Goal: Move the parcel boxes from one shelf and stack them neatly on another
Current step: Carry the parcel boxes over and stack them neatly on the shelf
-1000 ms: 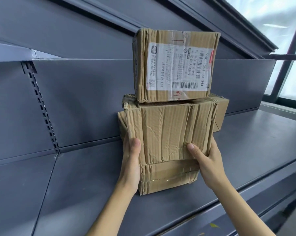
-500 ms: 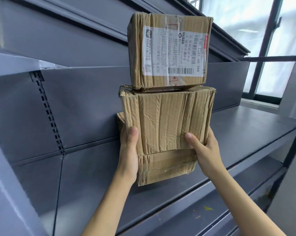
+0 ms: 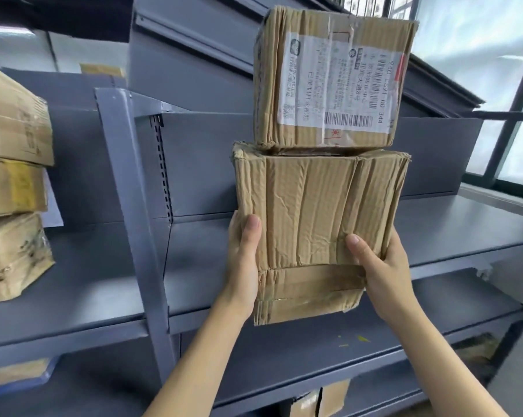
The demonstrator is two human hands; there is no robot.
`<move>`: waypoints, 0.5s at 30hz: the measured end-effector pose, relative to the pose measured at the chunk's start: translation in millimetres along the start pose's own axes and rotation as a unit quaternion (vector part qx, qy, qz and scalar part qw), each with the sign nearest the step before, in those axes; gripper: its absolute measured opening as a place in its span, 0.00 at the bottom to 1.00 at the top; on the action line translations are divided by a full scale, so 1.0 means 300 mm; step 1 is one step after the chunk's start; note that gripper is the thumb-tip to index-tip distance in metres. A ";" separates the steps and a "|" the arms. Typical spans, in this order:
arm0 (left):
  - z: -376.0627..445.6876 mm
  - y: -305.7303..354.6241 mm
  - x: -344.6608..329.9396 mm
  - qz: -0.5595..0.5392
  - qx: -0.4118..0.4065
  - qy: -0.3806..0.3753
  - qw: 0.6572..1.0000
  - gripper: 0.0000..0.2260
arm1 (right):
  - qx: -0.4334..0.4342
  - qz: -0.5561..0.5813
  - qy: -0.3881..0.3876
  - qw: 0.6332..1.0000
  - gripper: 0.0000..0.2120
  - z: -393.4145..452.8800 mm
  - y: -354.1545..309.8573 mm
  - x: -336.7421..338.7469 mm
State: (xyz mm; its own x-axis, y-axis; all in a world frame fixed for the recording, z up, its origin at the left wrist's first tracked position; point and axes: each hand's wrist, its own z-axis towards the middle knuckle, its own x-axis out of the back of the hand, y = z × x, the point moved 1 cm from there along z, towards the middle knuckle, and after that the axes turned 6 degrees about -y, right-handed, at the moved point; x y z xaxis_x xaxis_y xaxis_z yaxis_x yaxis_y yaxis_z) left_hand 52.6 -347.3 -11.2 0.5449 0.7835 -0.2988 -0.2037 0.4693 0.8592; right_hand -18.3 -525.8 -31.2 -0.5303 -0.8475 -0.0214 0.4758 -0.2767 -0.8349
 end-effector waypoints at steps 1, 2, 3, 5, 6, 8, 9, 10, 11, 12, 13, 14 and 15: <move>-0.032 0.010 -0.001 0.008 0.004 0.000 1.000 0.46 | 0.000 0.003 -0.003 1.000 0.26 -0.026 -0.016 0.001; -0.063 0.021 0.001 0.013 0.005 0.002 1.000 0.45 | 0.001 0.008 -0.006 1.000 0.26 -0.052 -0.031 0.000; -0.092 0.034 0.003 0.016 0.003 0.005 1.000 0.41 | 0.001 0.013 -0.008 1.000 0.27 -0.078 -0.044 -0.004; -0.149 0.062 0.008 0.023 0.001 0.013 1.000 0.32 | 0.004 0.014 -0.010 1.000 0.30 -0.128 -0.073 -0.014; -0.177 0.075 0.013 0.027 0.002 0.017 0.999 0.30 | 0.006 0.012 -0.013 1.000 0.31 -0.152 -0.090 -0.020; -0.234 0.100 0.028 0.038 0.005 0.021 0.999 0.35 | 0.007 0.011 -0.020 1.000 0.29 -0.199 -0.121 -0.038; -0.266 0.111 0.039 0.041 0.007 0.024 0.999 0.38 | 0.007 0.011 -0.024 1.000 0.30 -0.224 -0.134 -0.050; -0.299 0.122 0.052 0.040 0.007 0.029 0.999 0.39 | 0.008 0.009 -0.029 0.999 0.31 -0.251 -0.147 -0.064; -0.333 0.134 0.068 0.036 0.004 0.035 0.999 0.37 | 0.009 0.007 -0.033 0.999 0.33 -0.281 -0.158 -0.081; -0.366 0.146 0.085 0.034 0.002 0.036 0.999 0.35 | 0.008 0.005 -0.036 0.999 0.34 -0.312 -0.168 -0.098; -0.397 0.157 0.104 0.032 0.002 0.037 0.999 0.36 | 0.004 0.006 -0.038 0.999 0.35 -0.344 -0.178 -0.117; -0.428 0.168 0.125 0.031 0.002 0.035 0.999 0.39 | -0.002 0.006 -0.039 0.999 0.34 -0.376 -0.188 -0.135; -0.461 0.182 0.144 0.032 0.003 0.035 0.999 0.42 | -0.007 0.007 -0.040 0.999 0.32 -0.409 -0.200 -0.155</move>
State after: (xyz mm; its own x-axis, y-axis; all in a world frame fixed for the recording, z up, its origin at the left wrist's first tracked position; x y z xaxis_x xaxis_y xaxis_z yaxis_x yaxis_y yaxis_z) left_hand -47.5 -231.5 -34.6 0.4726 0.8383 -0.2719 -0.2309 0.4155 0.8798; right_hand -108.3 -414.3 -47.5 -0.4654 -0.8851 0.0106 0.4727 -0.2586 -0.8424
